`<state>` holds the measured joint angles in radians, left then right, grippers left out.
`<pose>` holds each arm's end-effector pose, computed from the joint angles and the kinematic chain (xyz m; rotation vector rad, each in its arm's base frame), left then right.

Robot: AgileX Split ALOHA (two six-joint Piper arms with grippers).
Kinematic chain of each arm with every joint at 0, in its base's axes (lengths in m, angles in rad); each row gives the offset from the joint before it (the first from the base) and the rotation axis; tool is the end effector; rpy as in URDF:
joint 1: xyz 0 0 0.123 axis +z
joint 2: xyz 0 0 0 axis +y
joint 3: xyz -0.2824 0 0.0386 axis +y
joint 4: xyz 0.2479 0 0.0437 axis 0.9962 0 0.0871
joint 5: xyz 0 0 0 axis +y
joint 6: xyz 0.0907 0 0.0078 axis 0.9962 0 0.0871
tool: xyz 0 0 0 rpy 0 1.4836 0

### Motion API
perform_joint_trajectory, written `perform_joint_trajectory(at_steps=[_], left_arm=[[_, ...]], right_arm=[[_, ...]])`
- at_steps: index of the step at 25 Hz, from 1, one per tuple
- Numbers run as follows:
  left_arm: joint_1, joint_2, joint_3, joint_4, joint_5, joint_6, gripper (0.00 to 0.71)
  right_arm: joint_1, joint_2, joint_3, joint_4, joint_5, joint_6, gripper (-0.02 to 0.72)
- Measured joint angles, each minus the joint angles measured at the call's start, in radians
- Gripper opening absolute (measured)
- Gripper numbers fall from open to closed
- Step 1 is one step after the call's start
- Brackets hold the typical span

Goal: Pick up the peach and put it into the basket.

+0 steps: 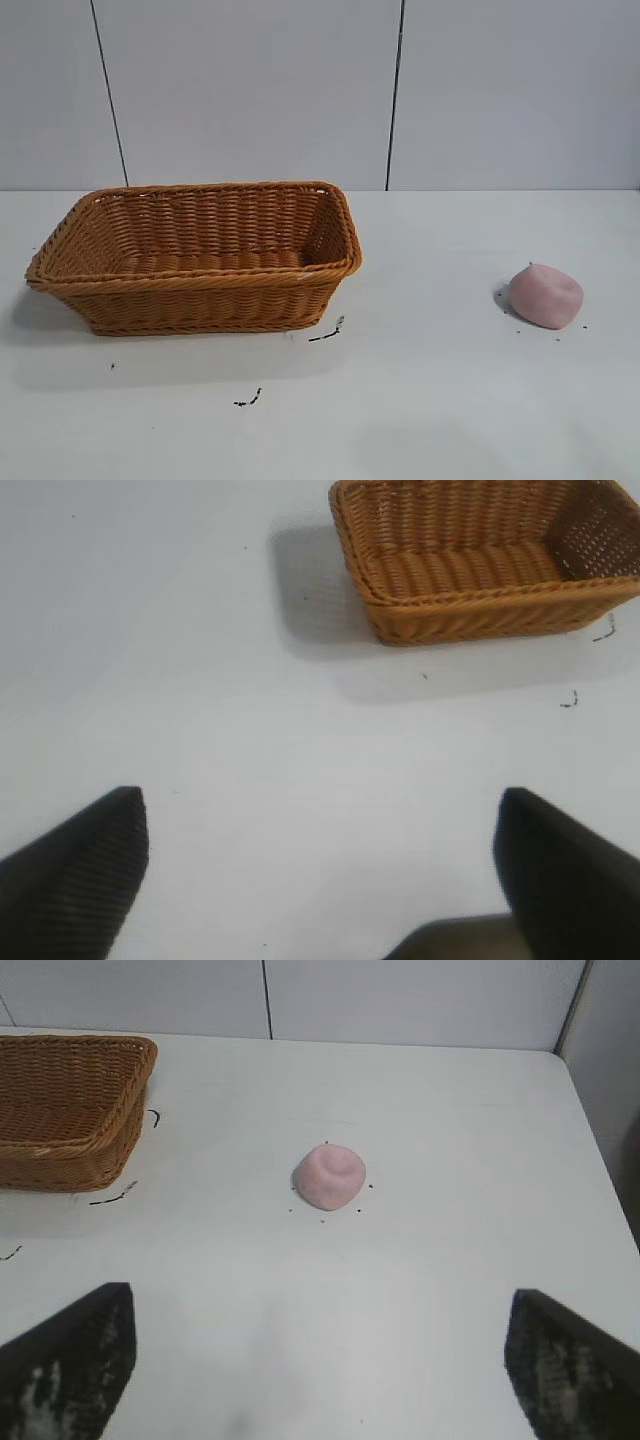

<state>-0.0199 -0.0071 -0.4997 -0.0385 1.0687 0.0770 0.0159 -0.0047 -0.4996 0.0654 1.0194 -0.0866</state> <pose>-0.0063 -0.0029 0.2765 0.1012 2.0424 -0.0104 -0.0041 0.0050 0.2806 -0.1039 1.9945 0.0322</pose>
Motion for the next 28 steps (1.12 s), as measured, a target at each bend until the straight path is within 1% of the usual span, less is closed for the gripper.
perform_joint_trajectory(at_steps=[7,10,13,17,22,27,28], left_arm=[[0.000,0.000,0.000,0.000,0.000,0.000,0.692],[0.000,0.000,0.000,0.000,0.000,0.000,0.692],[0.000,0.000,0.000,0.000,0.000,0.000,0.692],[0.000,0.000,0.000,0.000,0.000,0.000,0.692],[0.000,0.000,0.000,0.000,0.000,0.000,0.692],[0.000,0.000,0.000,0.000,0.000,0.000,0.692],[0.000,0.000,0.000,0.000,0.000,0.000,0.692]], right_arm=[[0.000,0.001,0.000,0.000,0.000,0.000,0.689],[0.000,0.062,-0.008,0.000,0.001,0.000,0.689],[0.000,0.216,-0.049,0.002,0.001,0.000,0.689],[0.000,0.499,-0.141,0.002,-0.002,0.004,0.689],[0.000,0.872,-0.300,0.003,-0.046,0.004,0.689],[0.000,1.215,-0.474,0.002,-0.057,0.000,0.689],[0.000,1.215,-0.474,0.002,-0.057,0.000,0.689]])
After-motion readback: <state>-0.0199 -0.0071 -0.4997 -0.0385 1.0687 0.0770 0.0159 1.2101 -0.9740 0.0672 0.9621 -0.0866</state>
